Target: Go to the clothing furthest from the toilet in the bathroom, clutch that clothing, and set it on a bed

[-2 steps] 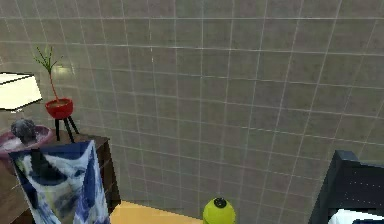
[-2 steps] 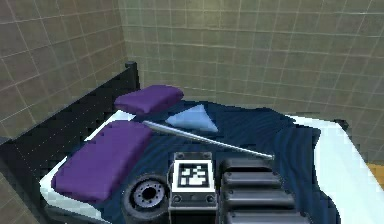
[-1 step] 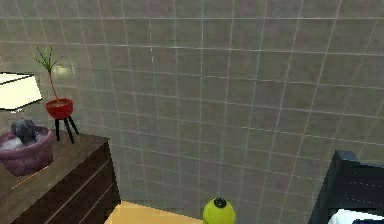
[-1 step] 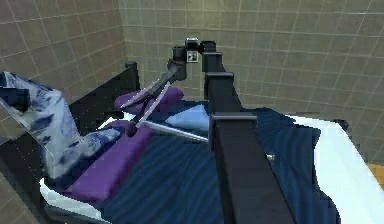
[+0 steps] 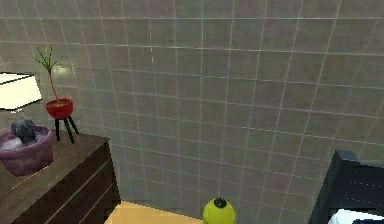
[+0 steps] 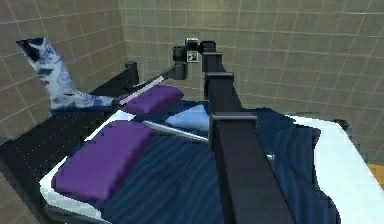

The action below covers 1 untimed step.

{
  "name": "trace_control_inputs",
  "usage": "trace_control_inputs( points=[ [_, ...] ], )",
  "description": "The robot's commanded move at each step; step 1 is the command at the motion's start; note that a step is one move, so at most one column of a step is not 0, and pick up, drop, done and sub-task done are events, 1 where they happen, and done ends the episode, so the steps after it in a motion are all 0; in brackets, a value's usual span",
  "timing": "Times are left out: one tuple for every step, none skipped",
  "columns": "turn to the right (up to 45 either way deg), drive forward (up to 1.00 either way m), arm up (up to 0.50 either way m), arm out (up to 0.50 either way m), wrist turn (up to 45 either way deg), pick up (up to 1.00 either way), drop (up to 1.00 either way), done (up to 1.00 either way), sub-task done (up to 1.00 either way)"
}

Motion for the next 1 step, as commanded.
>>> trace_control_inputs(
  points=[
    [0.0, 0.00, 0.00, 0.00, 45.0, 0.00, 0.00, 0.00, 0.00]
  ],
)
